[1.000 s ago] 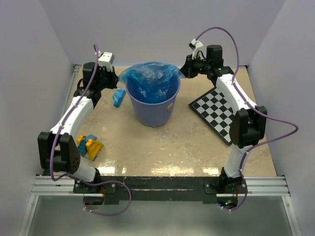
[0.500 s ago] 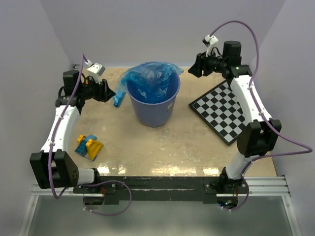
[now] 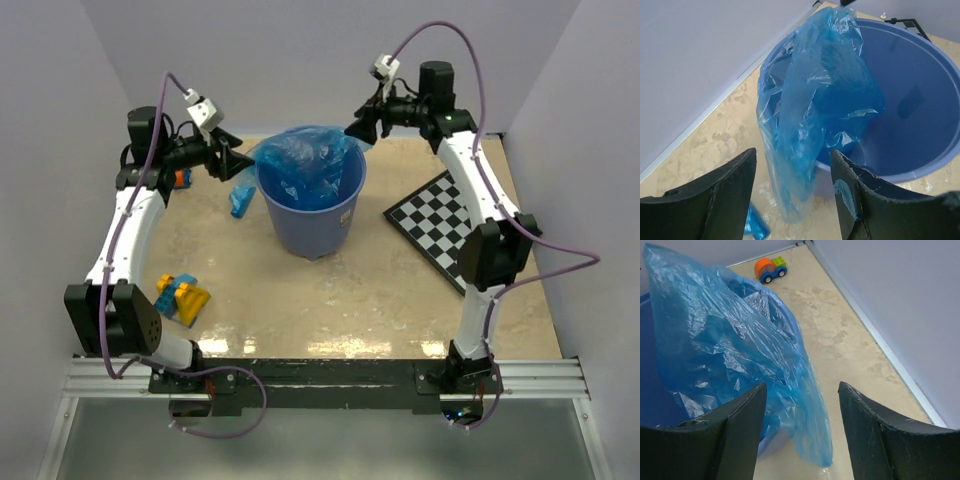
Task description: Put the trash bags into the trash bin
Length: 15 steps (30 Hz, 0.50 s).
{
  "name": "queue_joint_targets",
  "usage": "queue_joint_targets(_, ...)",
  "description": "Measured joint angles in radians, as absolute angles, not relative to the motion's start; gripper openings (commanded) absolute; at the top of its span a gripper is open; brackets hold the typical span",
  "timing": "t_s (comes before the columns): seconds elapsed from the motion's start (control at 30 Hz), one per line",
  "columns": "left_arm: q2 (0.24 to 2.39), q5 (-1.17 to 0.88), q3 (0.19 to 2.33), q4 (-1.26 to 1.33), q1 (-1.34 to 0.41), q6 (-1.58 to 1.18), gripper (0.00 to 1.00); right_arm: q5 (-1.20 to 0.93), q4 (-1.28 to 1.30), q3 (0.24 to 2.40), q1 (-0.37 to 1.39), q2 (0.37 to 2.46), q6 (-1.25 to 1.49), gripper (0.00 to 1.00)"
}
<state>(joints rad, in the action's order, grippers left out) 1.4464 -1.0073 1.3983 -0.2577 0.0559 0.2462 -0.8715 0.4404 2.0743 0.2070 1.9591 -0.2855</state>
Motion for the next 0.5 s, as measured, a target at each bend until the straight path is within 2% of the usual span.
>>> queue_joint_targets(0.1, 1.514, -1.001, 1.417, -0.225, 0.011, 0.235, 0.54, -0.873, 0.443, 2.087, 0.248, 2.022, -0.292, 0.61)
queue_joint_targets(0.17, 1.554, -0.987, 1.433, -0.210, -0.019, 0.220, 0.45, -0.870, 0.446, 2.087, 0.269, 2.046, -0.294, 0.53)
queue_joint_targets(0.23, 1.576, -0.975, 1.443, -0.198, -0.039, 0.212, 0.35, -0.859, 0.449, 2.087, 0.285, 2.057, -0.298, 0.38)
queue_joint_targets(0.3, 1.586, -0.962, 1.448, -0.186, -0.055, 0.200, 0.22, -0.849, 0.443, 2.086, 0.294, 2.058, -0.302, 0.17)
queue_joint_targets(0.33, 1.586, -0.959, 1.448, -0.180, -0.059, 0.197, 0.17, -0.849, 0.433, 2.086, 0.295, 2.057, -0.307, 0.11)
queue_joint_targets(0.4, 1.586, -0.956, 1.452, -0.173, -0.059, 0.197, 0.02, -0.843, 0.419, 2.086, 0.292, 2.052, -0.309, 0.06)
queue_joint_targets(0.5, 1.584, -0.955, 1.454, -0.177, -0.059, 0.205, 0.00, -0.830, 0.396, 2.067, 0.288, 2.036, -0.308, 0.04)
